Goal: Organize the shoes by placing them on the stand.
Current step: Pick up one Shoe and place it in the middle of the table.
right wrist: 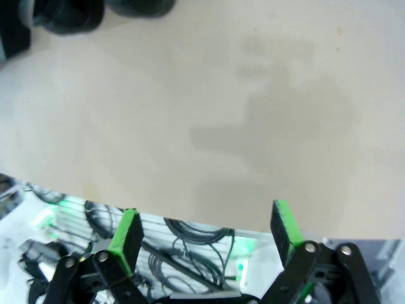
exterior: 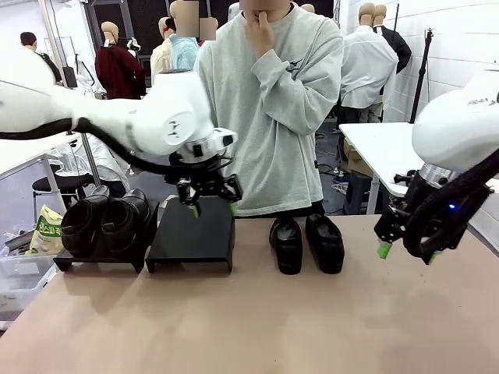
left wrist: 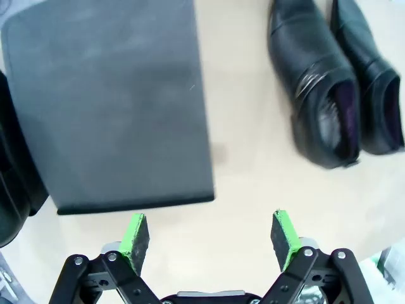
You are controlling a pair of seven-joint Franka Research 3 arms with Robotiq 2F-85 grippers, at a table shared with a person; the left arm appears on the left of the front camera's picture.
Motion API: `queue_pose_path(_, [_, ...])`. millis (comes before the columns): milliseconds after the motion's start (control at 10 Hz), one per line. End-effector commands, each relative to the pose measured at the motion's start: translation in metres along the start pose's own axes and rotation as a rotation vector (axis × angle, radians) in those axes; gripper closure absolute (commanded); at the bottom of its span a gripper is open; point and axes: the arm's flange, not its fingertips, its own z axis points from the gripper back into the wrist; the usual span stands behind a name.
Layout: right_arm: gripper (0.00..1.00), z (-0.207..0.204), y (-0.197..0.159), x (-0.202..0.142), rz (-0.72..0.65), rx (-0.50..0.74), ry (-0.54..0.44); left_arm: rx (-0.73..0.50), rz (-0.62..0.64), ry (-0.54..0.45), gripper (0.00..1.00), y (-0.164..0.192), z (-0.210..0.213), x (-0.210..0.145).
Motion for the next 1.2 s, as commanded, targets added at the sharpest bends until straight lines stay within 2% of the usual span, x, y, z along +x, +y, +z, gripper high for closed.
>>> queue_pose_path(0, [0.00, 0.003, 0.053, 0.028, 0.094, 0.043, -0.014, -0.053, 0.027, 0.003, 0.00, 0.038, -0.001, -0.028])
queue_pose_path(300, [0.00, 0.000, 0.141, 0.070, 0.176, 0.004, -0.063, -0.063, -0.001, -0.011, 0.00, 0.058, 0.002, -0.055])
queue_pose_path(500, [0.00, -0.016, 0.184, 0.099, 0.183, -0.072, -0.099, -0.071, -0.008, -0.029, 0.00, 0.060, 0.005, -0.064])
queue_pose_path(600, [0.00, -0.030, 0.200, 0.114, 0.203, -0.081, -0.083, -0.083, -0.006, -0.046, 0.00, 0.059, 0.007, -0.067])
queue_pose_path(900, [0.00, -0.064, 0.226, 0.149, 0.217, -0.063, 0.014, -0.095, -0.018, -0.042, 0.00, 0.057, 0.005, -0.073])
queue_pose_path(1000, [0.00, -0.050, 0.208, 0.125, 0.233, -0.055, -0.056, -0.057, 0.004, -0.041, 0.00, 0.051, 0.010, -0.063])
queue_pose_path(1100, [0.00, -0.050, 0.208, 0.125, 0.233, -0.055, -0.056, -0.057, 0.004, -0.041, 0.00, 0.051, 0.010, -0.063])
